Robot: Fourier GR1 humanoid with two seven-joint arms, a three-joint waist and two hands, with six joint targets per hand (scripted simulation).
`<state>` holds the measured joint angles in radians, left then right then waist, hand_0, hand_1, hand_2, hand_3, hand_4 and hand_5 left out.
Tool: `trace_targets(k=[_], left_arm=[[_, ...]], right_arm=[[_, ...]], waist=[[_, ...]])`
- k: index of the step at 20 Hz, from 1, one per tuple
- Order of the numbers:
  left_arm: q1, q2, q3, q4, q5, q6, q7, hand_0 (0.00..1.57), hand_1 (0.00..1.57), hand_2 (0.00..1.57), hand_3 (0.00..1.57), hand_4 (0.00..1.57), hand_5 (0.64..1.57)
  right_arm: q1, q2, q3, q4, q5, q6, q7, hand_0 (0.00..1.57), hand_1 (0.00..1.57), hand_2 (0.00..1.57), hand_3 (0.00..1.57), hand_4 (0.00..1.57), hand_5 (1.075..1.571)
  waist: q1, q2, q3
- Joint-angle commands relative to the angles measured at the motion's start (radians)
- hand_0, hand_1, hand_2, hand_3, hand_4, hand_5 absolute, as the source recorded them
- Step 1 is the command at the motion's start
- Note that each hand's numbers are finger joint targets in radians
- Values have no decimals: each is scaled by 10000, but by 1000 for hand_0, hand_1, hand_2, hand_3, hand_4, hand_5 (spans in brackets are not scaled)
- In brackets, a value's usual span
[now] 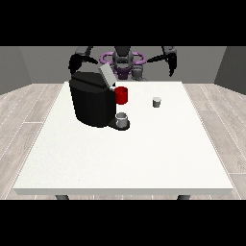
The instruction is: Insert the coffee pod into the coffee machine and close the lid
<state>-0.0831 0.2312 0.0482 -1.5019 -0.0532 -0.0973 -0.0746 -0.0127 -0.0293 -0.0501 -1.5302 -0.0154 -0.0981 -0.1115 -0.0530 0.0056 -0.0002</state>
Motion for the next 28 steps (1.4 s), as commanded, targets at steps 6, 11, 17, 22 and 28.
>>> trace_targets(k=[6, 11, 17, 22, 28], left_arm=[[-1820, 728, 840, 2871, -551, 82, -257, 0, 0, 0, 0, 0, 1571], [-2570, 1078, 1065, 4178, -406, -597, -76, 0, 0, 0, 0, 0, 1571], [-3172, 1193, 769, 5157, -1246, -337, -106, 0, 0, 0, 0, 0, 1571], [-3041, 910, 186, 5733, -2047, -77, -735, 0, 0, 113, 0, 0, 1571], [-3579, 1419, 527, 6996, -2408, -113, -973, 446, 446, 606, 295, 0, 1571]], right_arm=[[-1017, -29, 370, -1062, -139, 127, 1019, 0, 0, 0, 0, 192, 1571], [-852, 199, 246, -461, -232, -28, 565, 0, 0, 0, 0, 281, 1571], [-1147, 144, 136, 329, 0, -162, 313, 0, 0, 0, 0, 358, 1571], [-1657, 27, -109, 716, 30, -399, 827, 0, 0, 0, 0, 371, 1571], [-1368, 127, 564, 573, 722, -602, 1134, 0, 0, 0, 0, 424, 1571]], waist=[[-1108, 1091, -6], [-765, 1162, -1], [-592, 1390, 1], [-386, 1509, 0], [-696, 1354, -4]])
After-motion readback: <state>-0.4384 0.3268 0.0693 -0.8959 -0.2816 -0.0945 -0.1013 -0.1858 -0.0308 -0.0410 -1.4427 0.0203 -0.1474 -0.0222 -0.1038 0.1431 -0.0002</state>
